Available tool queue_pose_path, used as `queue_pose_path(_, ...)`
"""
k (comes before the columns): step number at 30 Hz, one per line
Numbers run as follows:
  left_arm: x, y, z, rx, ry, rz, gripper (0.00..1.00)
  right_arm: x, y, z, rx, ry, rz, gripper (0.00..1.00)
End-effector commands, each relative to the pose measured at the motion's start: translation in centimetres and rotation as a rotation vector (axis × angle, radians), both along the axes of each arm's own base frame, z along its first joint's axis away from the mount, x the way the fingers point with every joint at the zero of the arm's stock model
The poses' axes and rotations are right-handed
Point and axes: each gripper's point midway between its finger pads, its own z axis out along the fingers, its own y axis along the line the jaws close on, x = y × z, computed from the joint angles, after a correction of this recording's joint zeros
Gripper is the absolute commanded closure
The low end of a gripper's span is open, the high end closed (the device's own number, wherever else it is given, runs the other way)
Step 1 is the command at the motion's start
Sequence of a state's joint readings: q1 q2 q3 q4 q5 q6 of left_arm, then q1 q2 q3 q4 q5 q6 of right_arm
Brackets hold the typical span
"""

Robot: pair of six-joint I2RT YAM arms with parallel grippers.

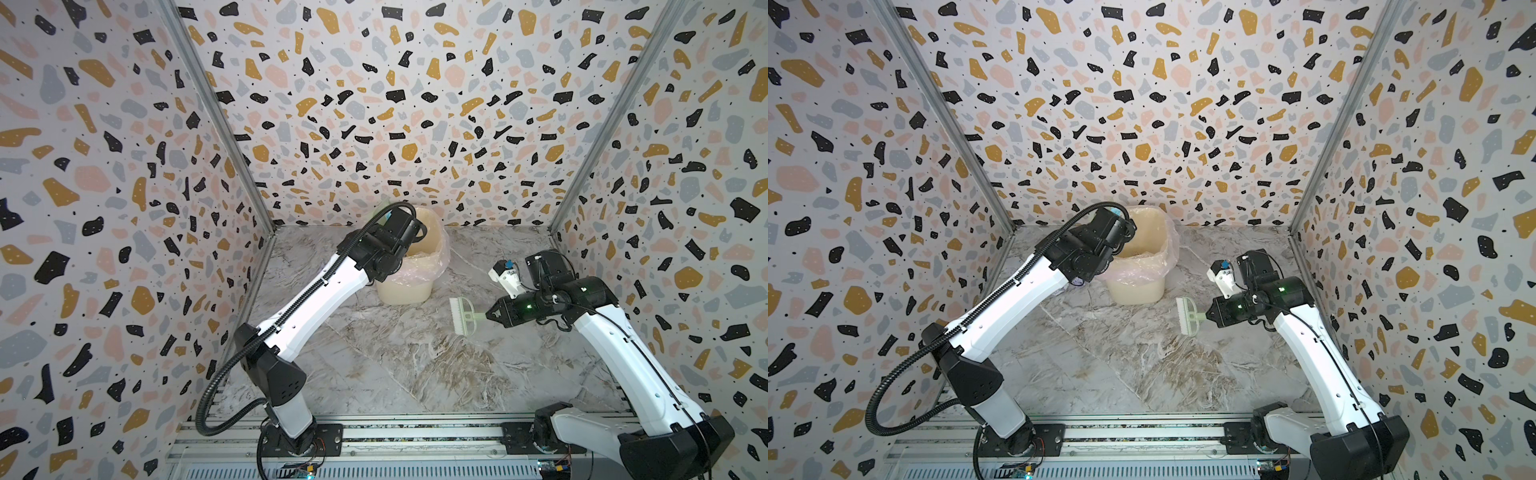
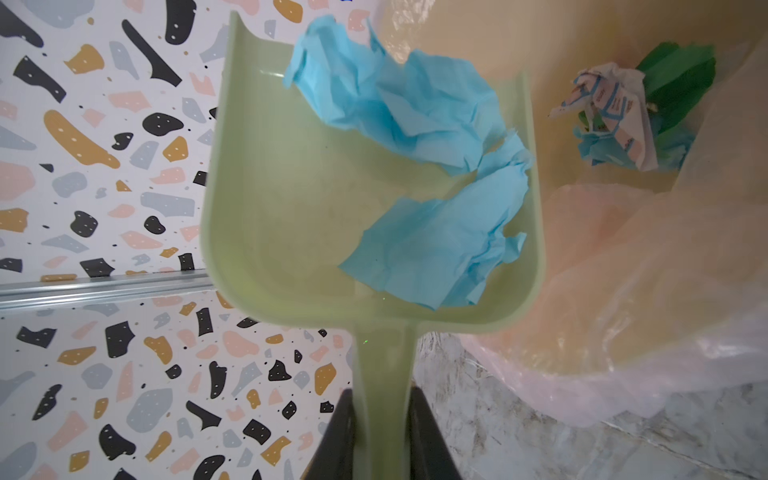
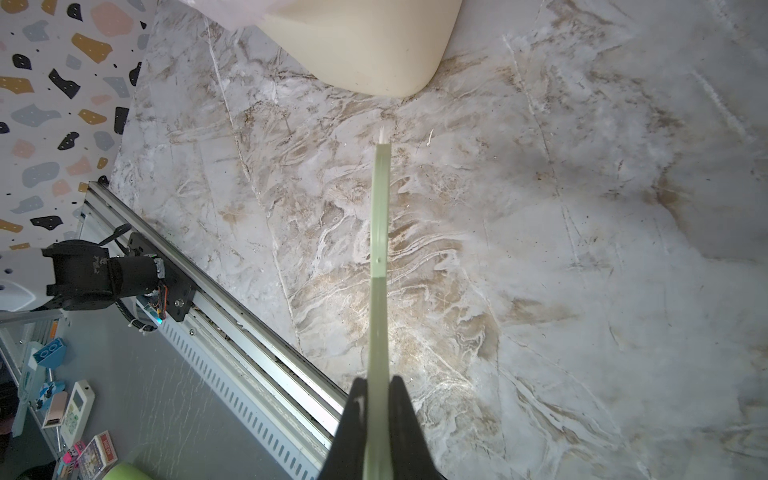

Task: Sweep away the paper scraps from the table
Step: 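Tip the dustpan over the bin opening with the left gripper, then raise the empty dustpan with the left gripper while the right swings the brush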

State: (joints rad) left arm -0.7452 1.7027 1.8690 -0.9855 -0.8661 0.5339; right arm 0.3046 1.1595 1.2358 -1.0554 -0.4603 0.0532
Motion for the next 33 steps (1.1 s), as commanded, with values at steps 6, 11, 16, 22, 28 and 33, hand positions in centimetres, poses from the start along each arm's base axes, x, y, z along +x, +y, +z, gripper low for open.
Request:
queue_pose_path(6,0.4,-0.3,1.0,0.174,-0.077,-0.011,1.0,-0.2,0.2,0.1,0.016,-0.006,0.017,1.0)
queue_pose_path(11,0.2,-0.2,1.4,0.166,-0.087,-0.016,1.0,-0.4,0.2,-0.2,0.019,-0.001,0.02,1.0)
queue_pose_path(16,0.0,0.0,1.2,0.178,-0.089,-0.018,1.0,-0.4,0.2,0.0,0.021,-0.007,0.02,1.0)
queue_pose_path(22,-0.9,-1.2,1.1,0.321,-0.124,-0.047,1.0,-0.4,0.3,0.1,0.023,-0.004,0.019,1.0)
queue_pose_path(28,-0.2,-1.8,2.8,0.332,-0.18,-0.055,1.0,-0.4,0.4,0.5,0.033,-0.008,0.022,1.0)
queue_pose_path(33,0.0,-1.8,2.9,0.342,-0.177,-0.058,1.0,-0.6,0.3,0.4,0.03,-0.01,0.021,1.0)
